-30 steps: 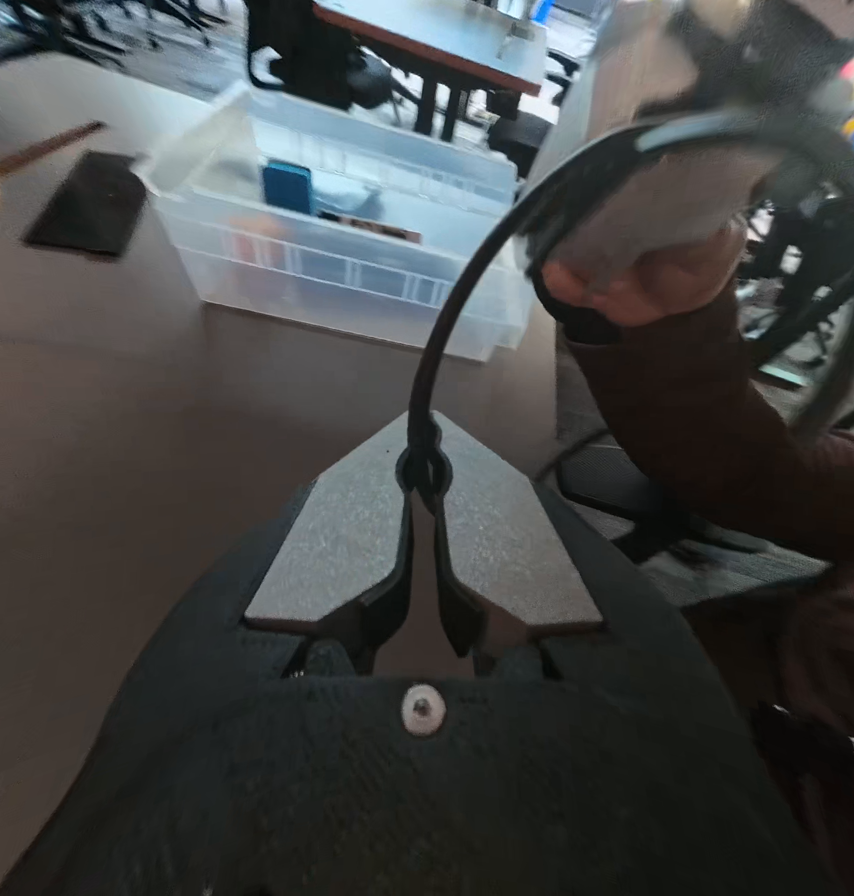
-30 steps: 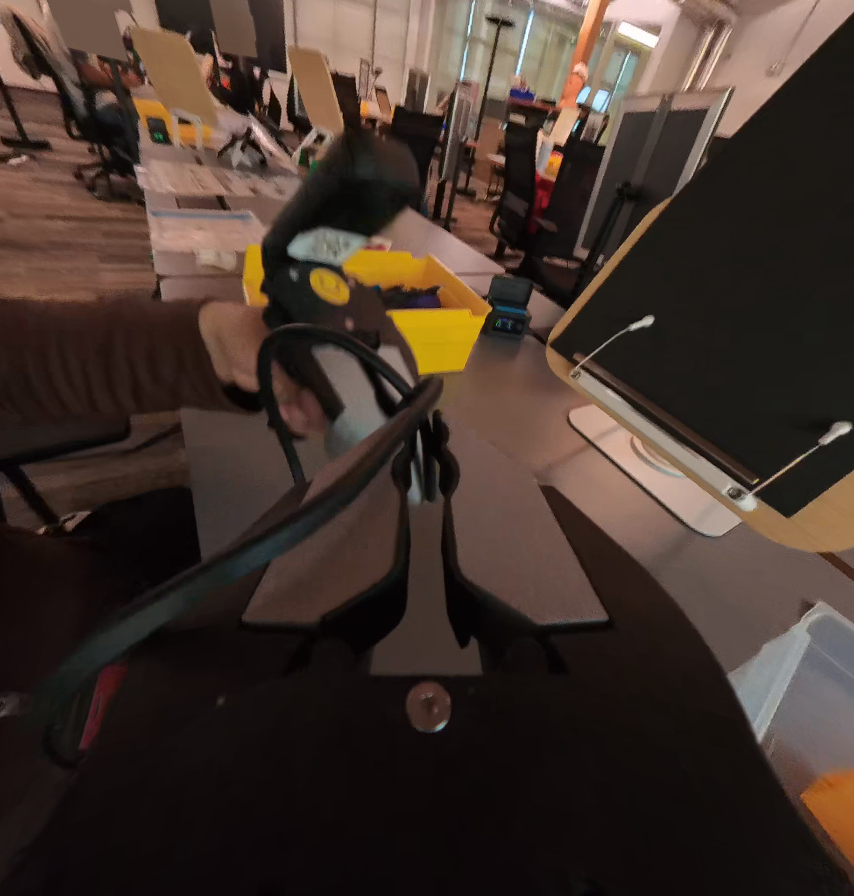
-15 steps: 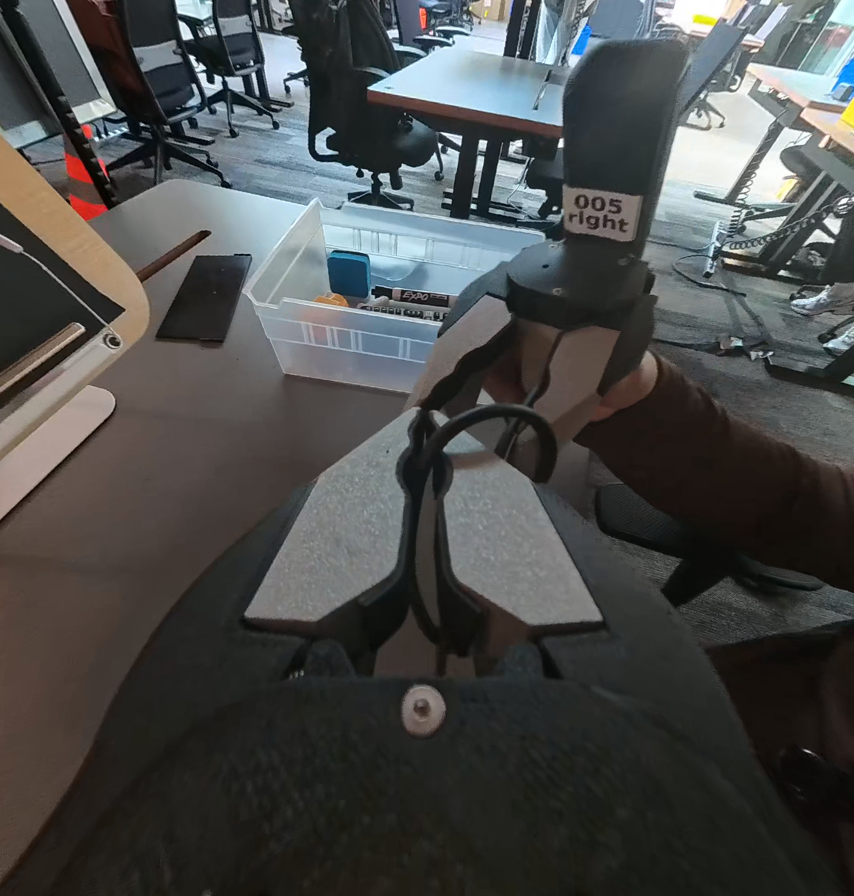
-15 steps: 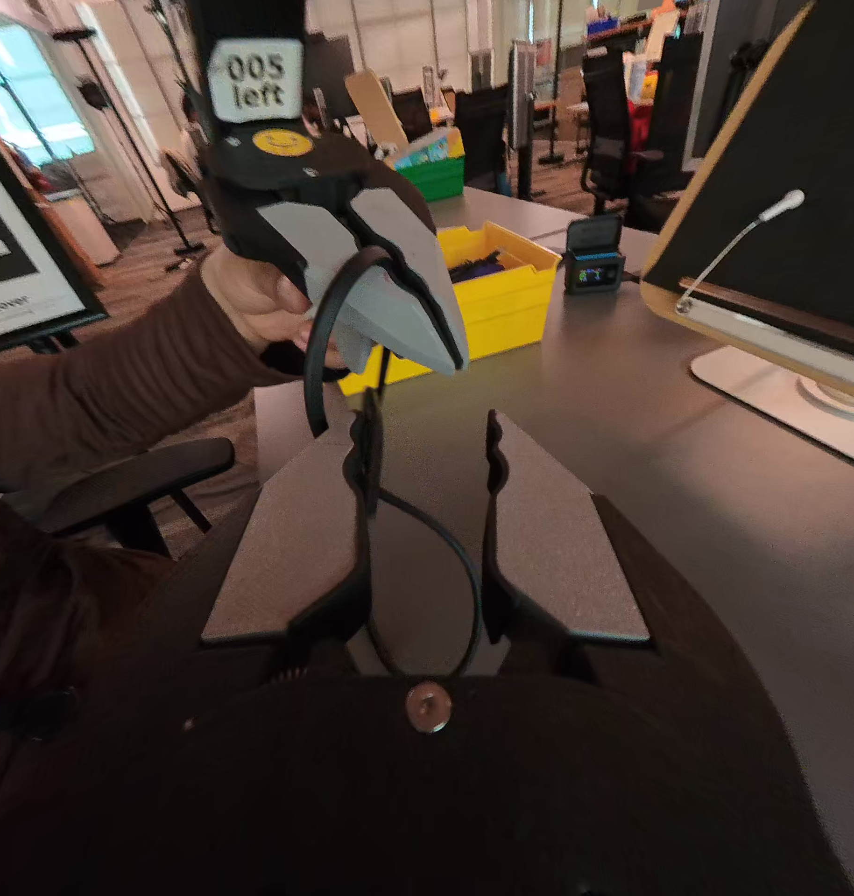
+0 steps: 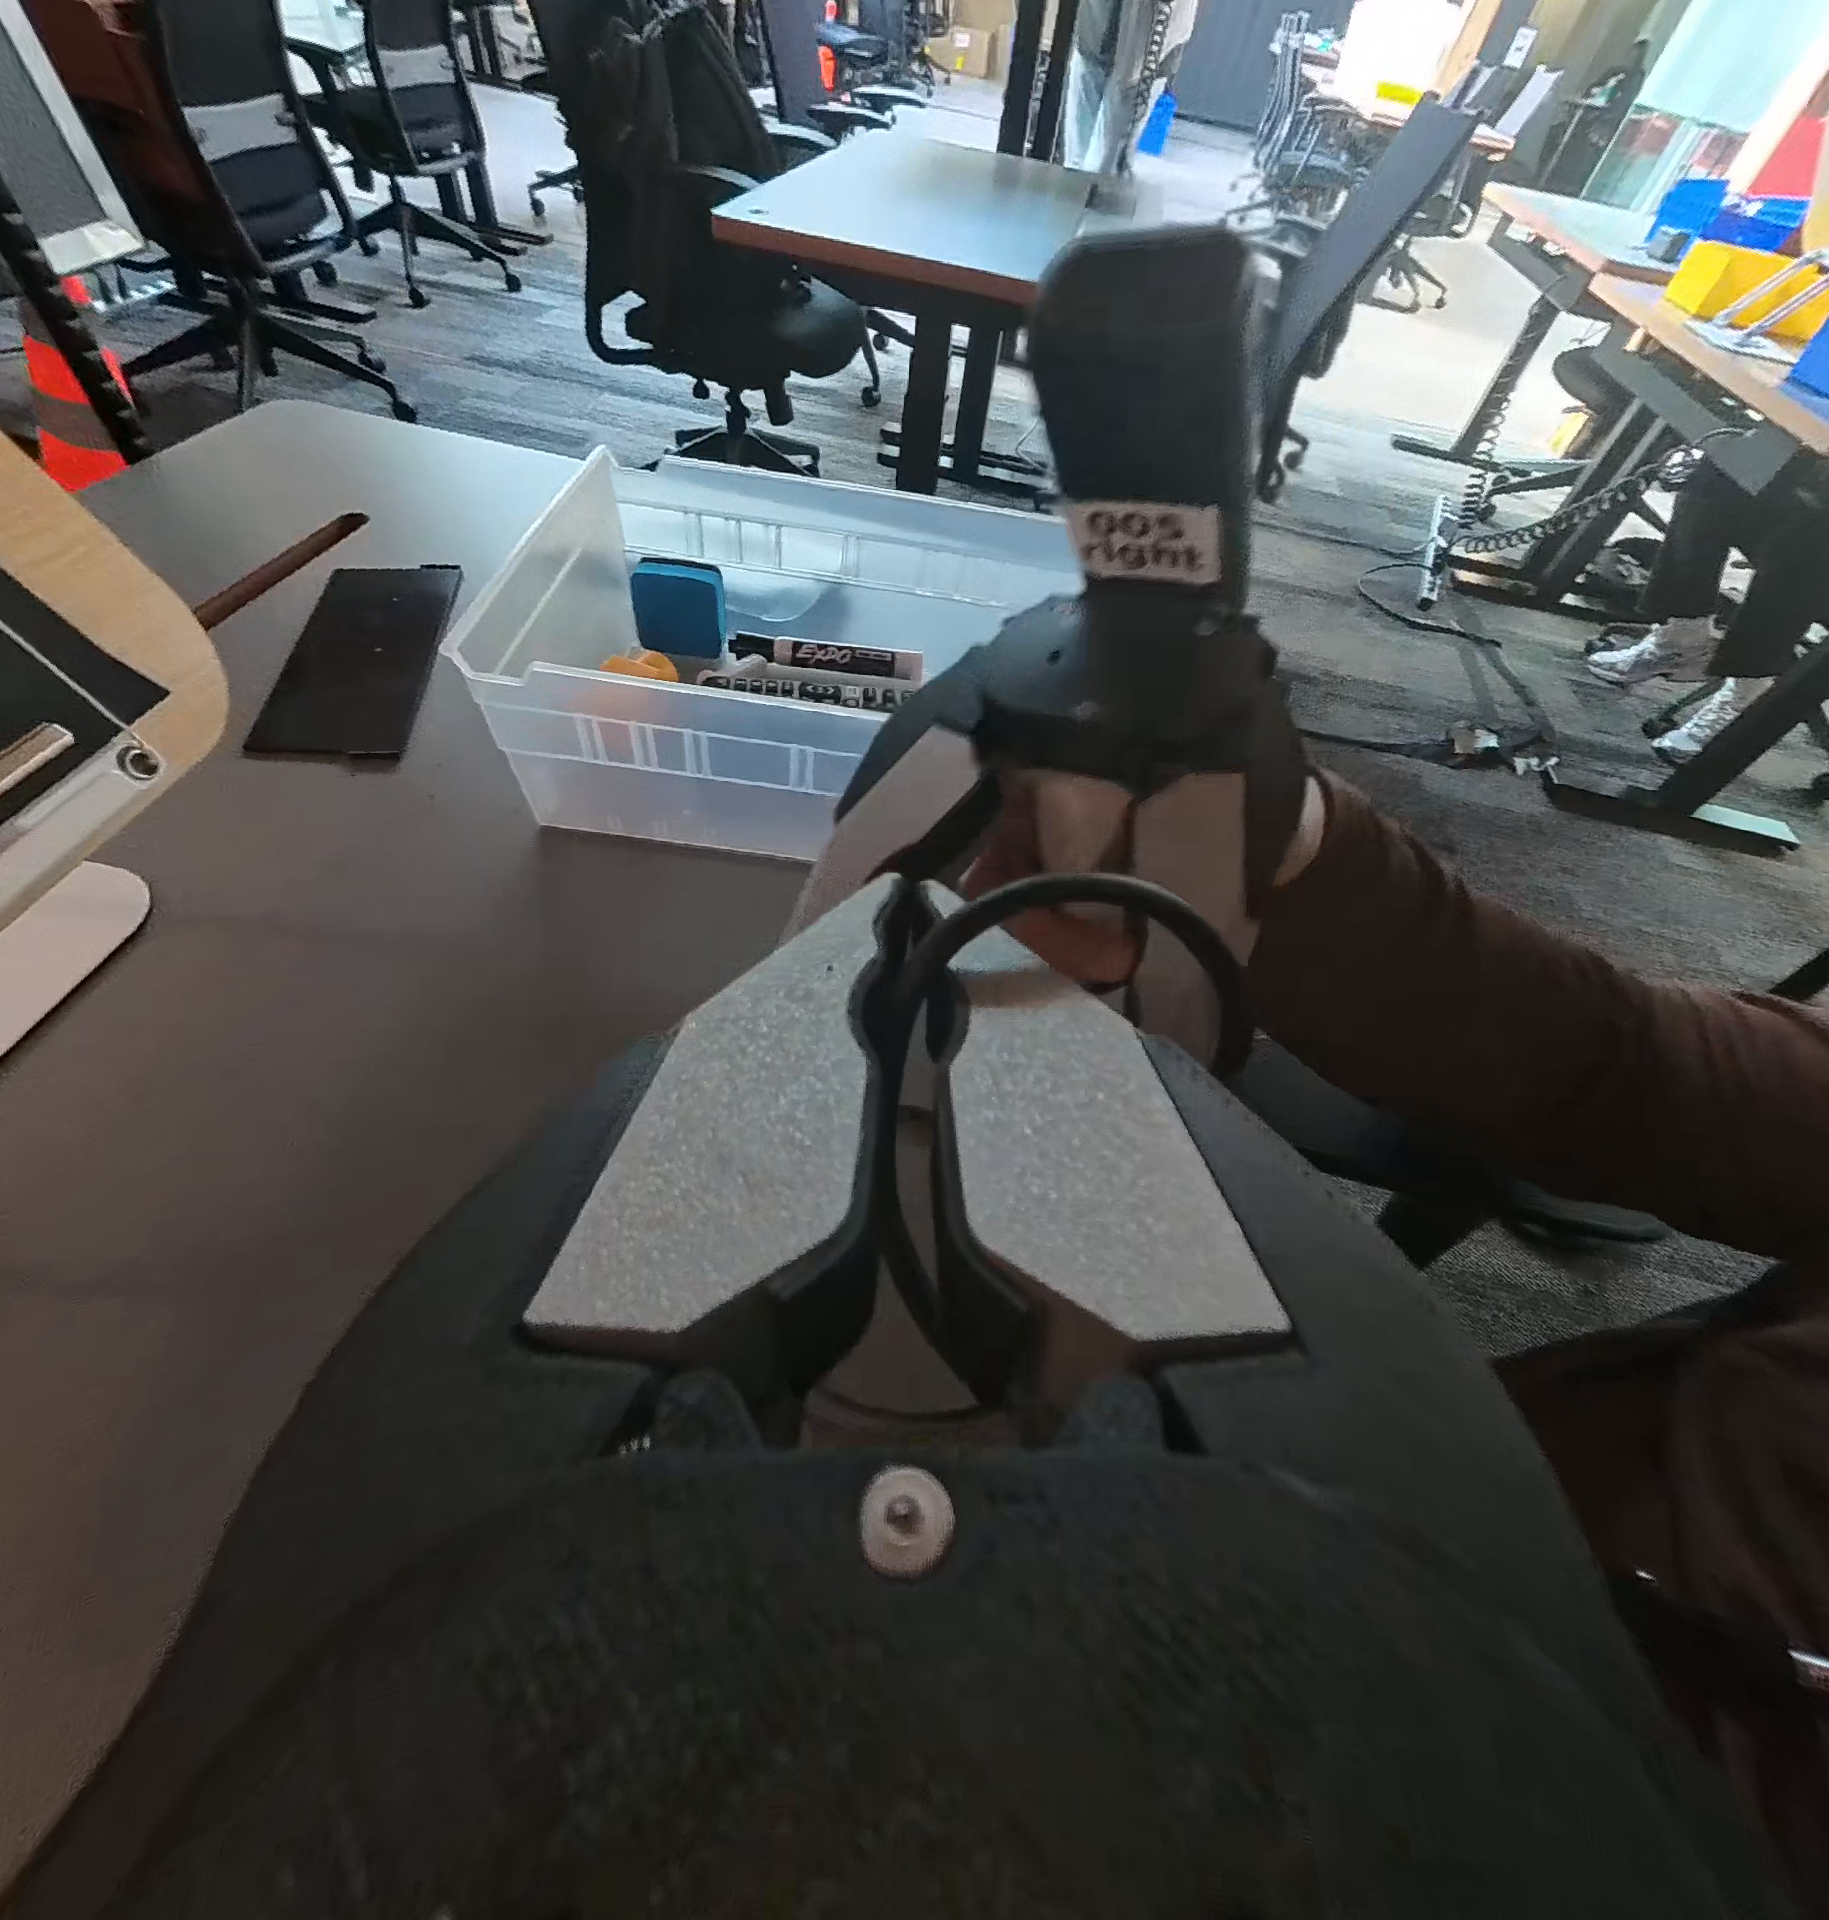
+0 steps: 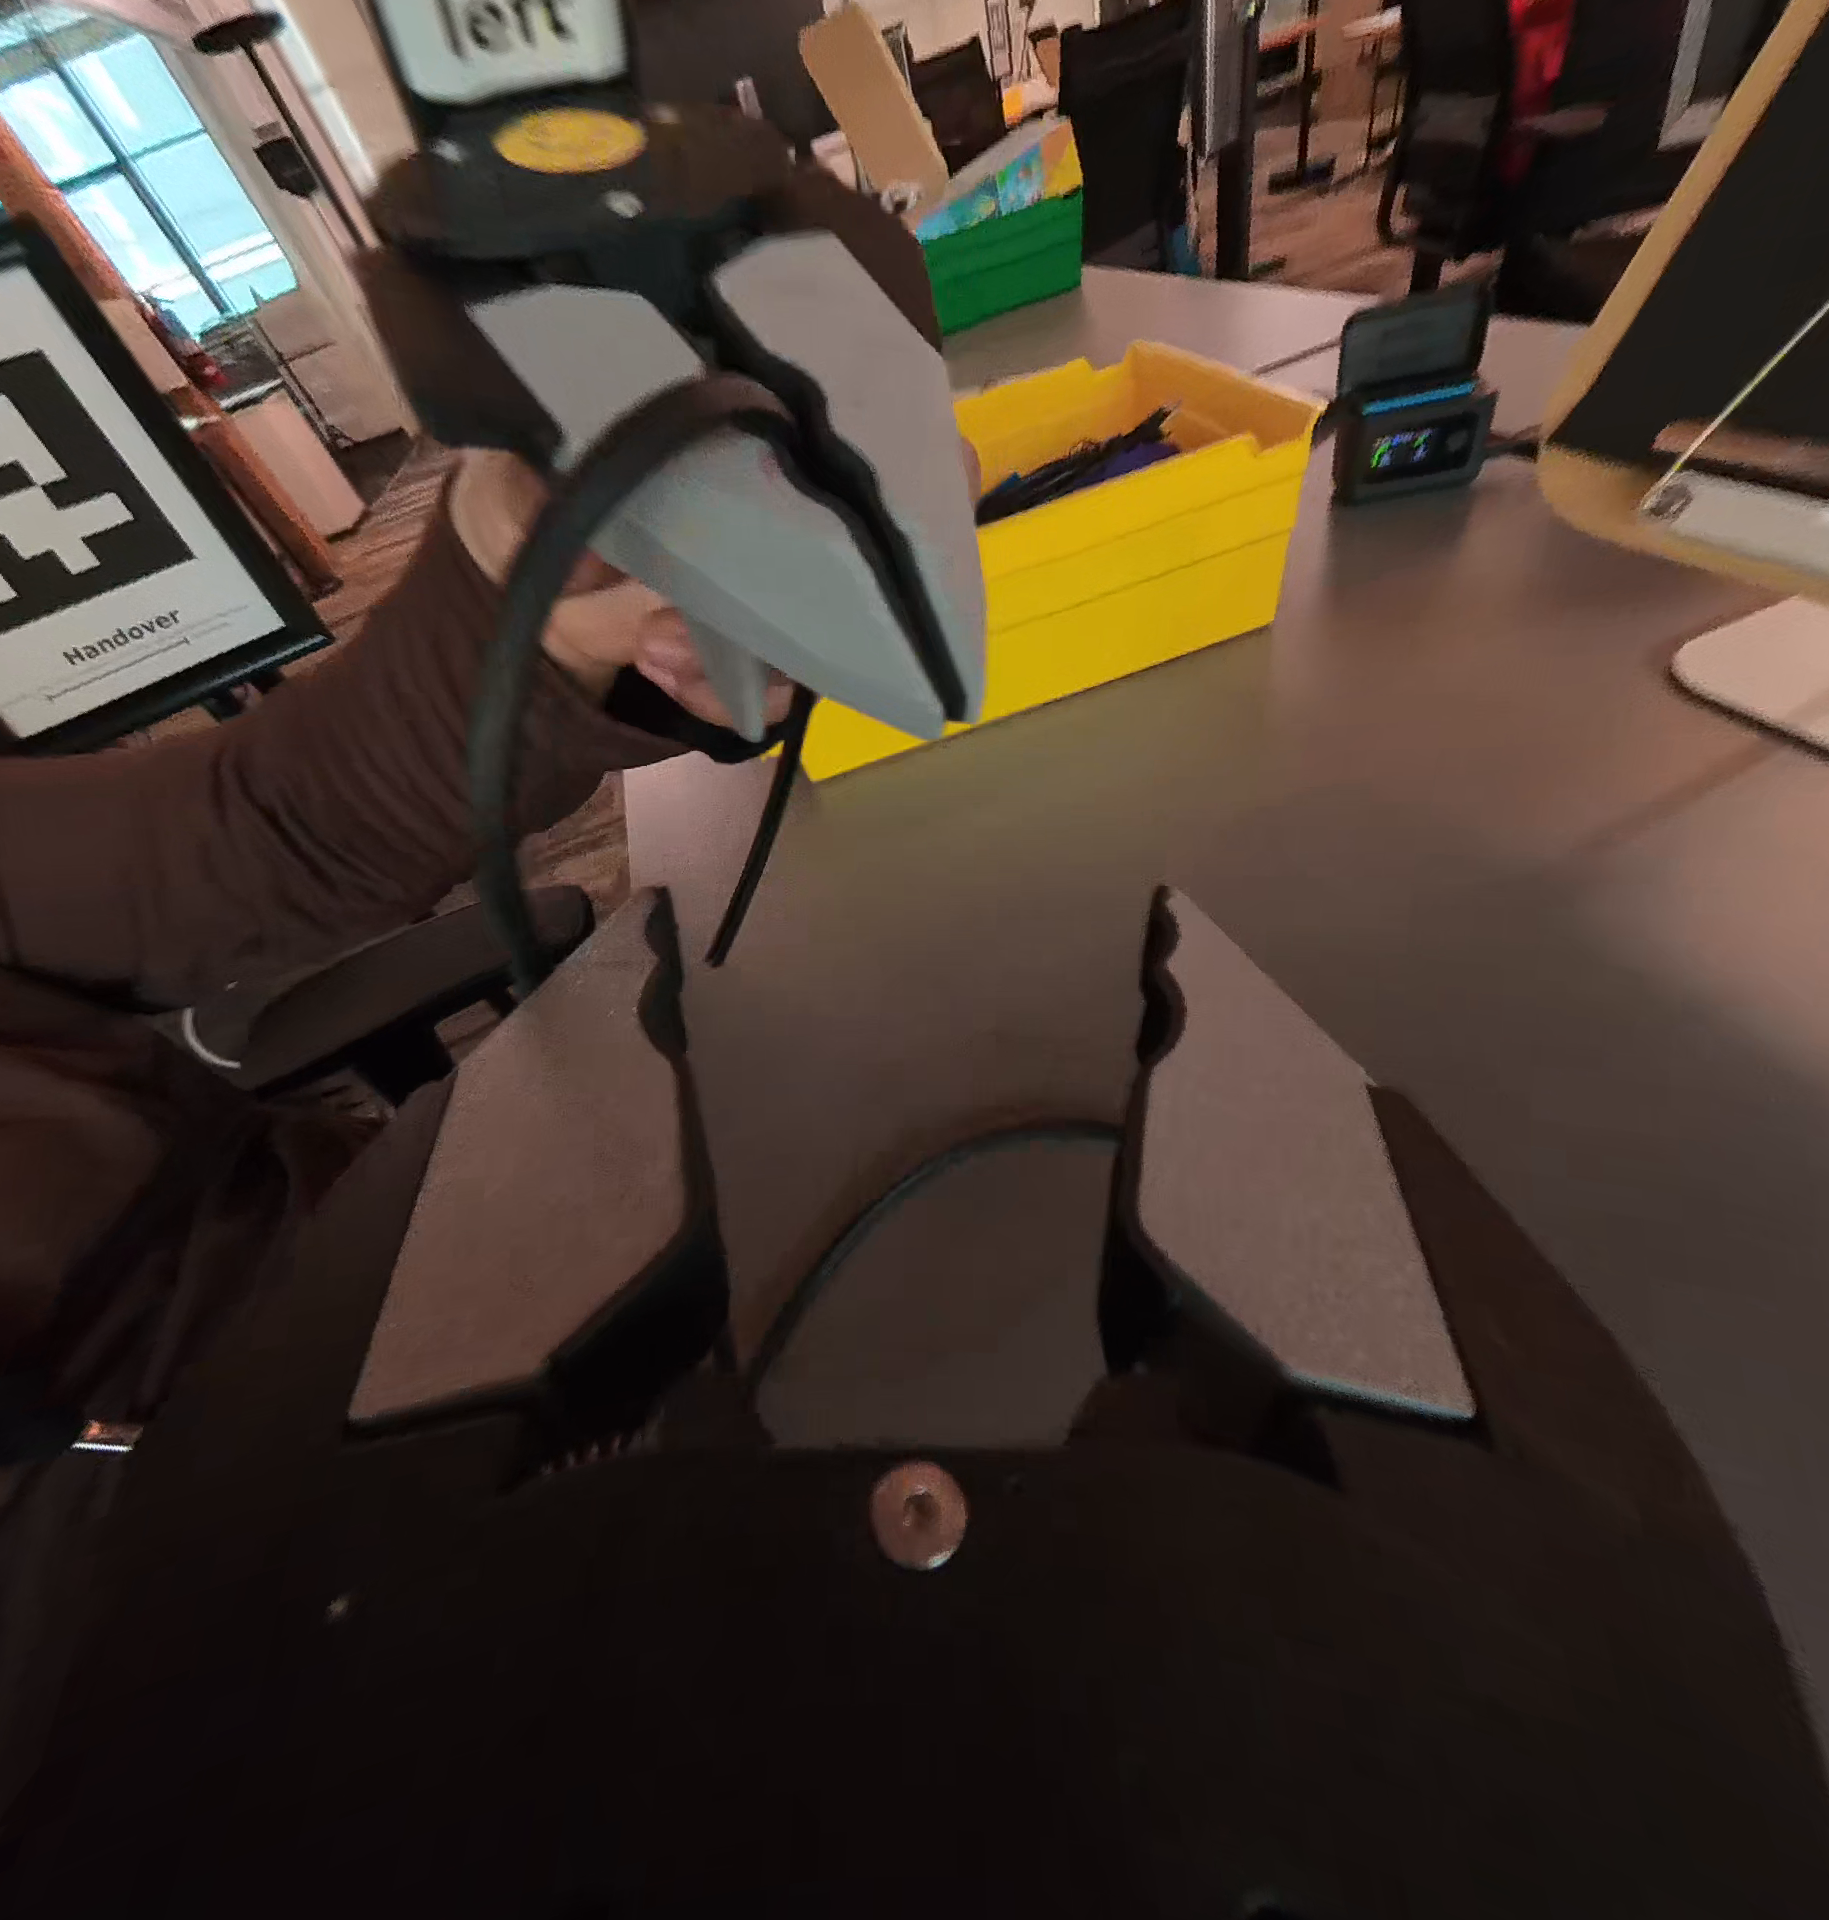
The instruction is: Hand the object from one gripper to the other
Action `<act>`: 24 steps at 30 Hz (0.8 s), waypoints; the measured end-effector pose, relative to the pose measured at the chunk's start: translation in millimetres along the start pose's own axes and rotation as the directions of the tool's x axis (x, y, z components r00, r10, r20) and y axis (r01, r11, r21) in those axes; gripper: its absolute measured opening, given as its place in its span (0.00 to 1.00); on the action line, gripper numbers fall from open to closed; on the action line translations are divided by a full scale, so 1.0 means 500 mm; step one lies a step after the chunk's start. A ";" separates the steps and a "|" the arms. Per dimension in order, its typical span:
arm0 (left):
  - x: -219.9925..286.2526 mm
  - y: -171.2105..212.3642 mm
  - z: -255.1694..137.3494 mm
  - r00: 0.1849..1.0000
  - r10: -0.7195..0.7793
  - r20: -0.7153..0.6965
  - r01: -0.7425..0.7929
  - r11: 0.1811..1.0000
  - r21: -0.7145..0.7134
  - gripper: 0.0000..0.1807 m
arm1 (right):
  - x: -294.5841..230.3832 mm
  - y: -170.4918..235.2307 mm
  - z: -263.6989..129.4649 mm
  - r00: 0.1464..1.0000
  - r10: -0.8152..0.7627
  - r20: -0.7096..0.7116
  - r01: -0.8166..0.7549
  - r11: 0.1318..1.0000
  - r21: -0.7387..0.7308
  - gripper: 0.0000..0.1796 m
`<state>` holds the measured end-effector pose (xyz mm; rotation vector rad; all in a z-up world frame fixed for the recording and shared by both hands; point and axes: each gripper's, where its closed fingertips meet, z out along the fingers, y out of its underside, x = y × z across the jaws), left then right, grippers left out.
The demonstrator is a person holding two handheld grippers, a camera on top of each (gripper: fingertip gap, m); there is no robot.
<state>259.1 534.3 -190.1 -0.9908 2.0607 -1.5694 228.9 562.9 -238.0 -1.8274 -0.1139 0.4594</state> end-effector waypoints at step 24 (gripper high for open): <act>-0.028 0.030 -0.058 0.998 -0.020 0.061 0.017 0.999 0.040 0.00 | 0.033 0.058 0.010 0.991 -0.057 -0.117 0.032 0.978 -0.208 0.15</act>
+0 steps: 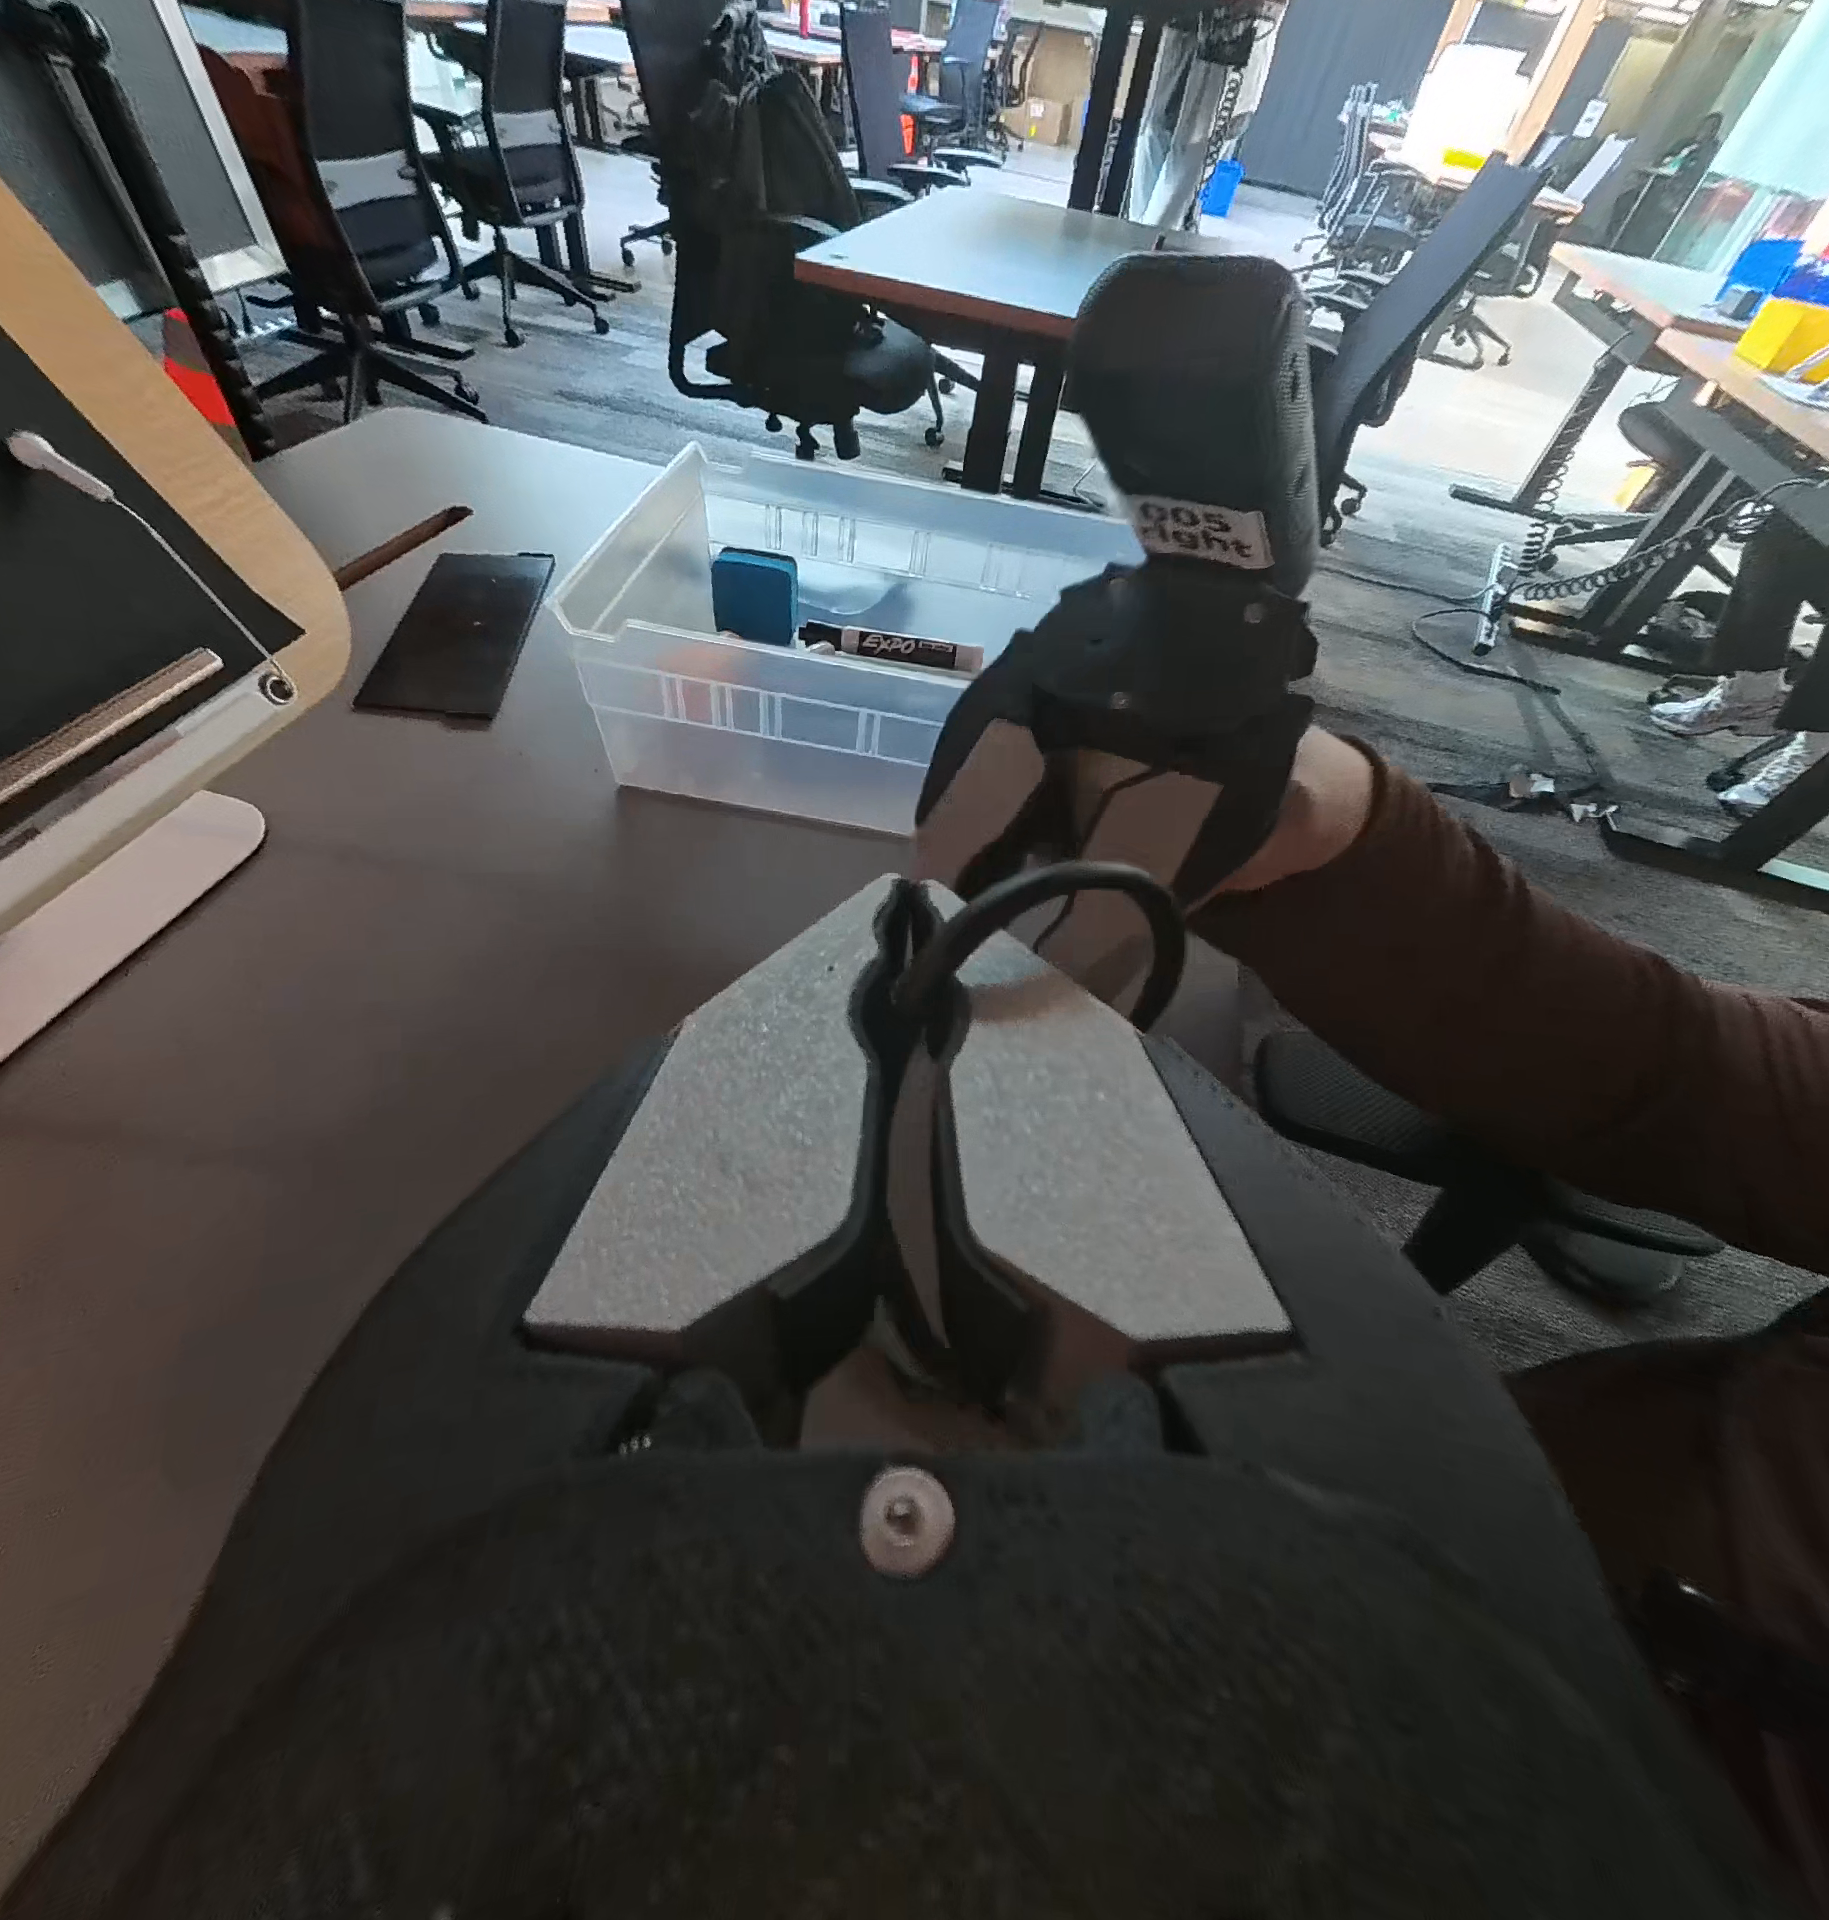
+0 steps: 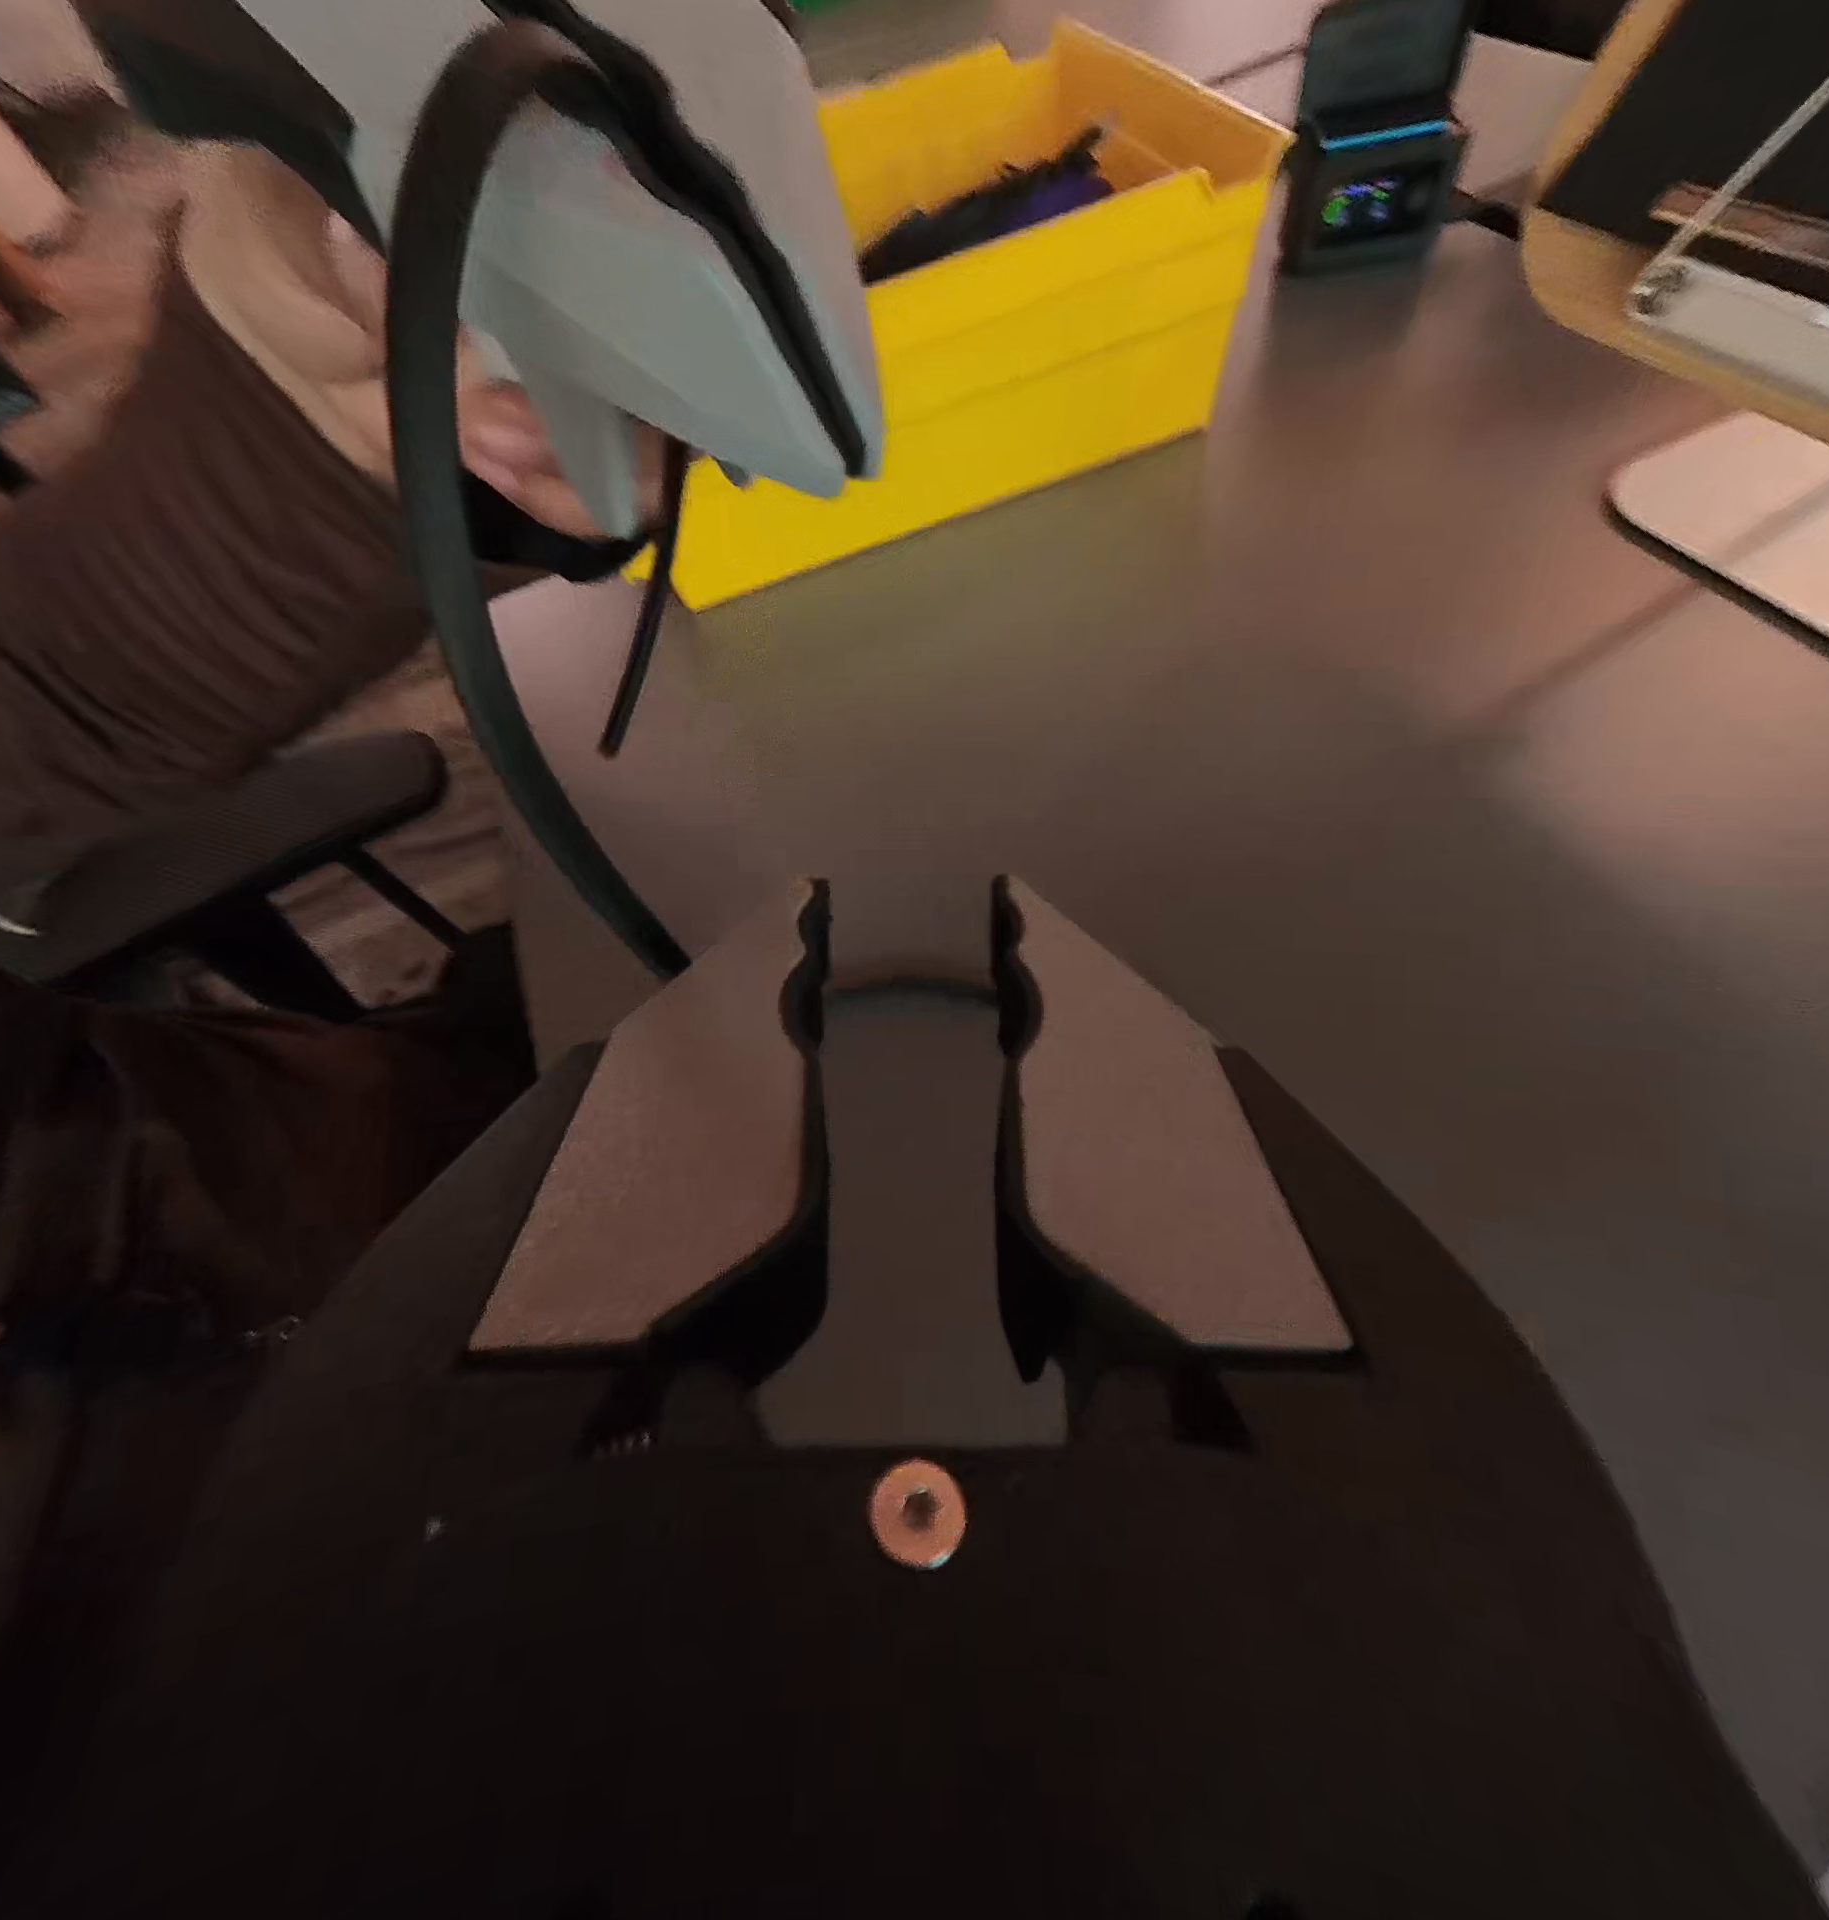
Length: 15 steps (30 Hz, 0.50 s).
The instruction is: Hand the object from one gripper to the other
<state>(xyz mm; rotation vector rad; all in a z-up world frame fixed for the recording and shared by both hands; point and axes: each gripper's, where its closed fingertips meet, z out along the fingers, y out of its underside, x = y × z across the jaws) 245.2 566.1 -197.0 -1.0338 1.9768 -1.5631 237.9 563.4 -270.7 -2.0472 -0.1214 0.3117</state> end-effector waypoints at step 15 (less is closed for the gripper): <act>0.086 0.000 0.015 0.976 0.068 -0.206 -0.070 0.998 -0.003 0.00 | -0.105 -0.024 -0.070 0.934 -0.147 0.324 0.084 0.976 0.203 0.45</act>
